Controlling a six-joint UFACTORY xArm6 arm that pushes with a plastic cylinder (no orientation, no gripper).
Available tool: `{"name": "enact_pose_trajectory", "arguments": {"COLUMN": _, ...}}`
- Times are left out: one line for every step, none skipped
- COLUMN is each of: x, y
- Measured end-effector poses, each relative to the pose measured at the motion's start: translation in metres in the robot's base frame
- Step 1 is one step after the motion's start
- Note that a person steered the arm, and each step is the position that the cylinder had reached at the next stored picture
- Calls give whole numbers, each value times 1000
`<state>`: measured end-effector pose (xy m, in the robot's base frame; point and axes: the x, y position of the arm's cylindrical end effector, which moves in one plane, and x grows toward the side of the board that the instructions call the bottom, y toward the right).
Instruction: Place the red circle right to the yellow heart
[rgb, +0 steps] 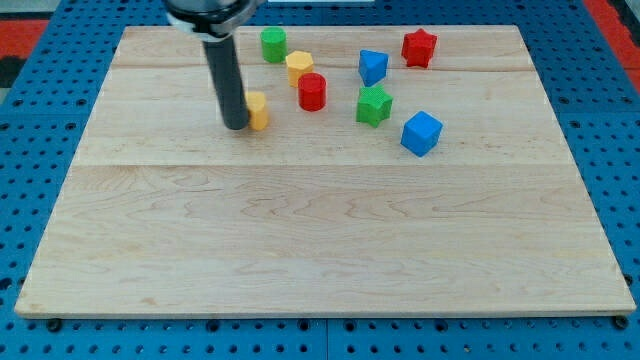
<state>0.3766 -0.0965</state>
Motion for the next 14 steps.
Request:
{"name": "enact_pose_trajectory", "arguments": {"x": 27, "y": -10}}
{"name": "enact_pose_trajectory", "arguments": {"x": 89, "y": 14}}
{"name": "enact_pose_trajectory", "arguments": {"x": 97, "y": 26}}
{"name": "enact_pose_trajectory", "arguments": {"x": 91, "y": 17}}
{"name": "enact_pose_trajectory", "arguments": {"x": 45, "y": -18}}
{"name": "enact_pose_trajectory", "arguments": {"x": 12, "y": -39}}
{"name": "enact_pose_trajectory", "arguments": {"x": 12, "y": -33}}
{"name": "enact_pose_trajectory", "arguments": {"x": 29, "y": -7}}
{"name": "enact_pose_trajectory", "arguments": {"x": 27, "y": 47}}
{"name": "enact_pose_trajectory", "arguments": {"x": 2, "y": 72}}
{"name": "enact_pose_trajectory", "arguments": {"x": 1, "y": 104}}
{"name": "enact_pose_trajectory", "arguments": {"x": -7, "y": 107}}
{"name": "enact_pose_trajectory", "arguments": {"x": -20, "y": 128}}
{"name": "enact_pose_trajectory", "arguments": {"x": -44, "y": 128}}
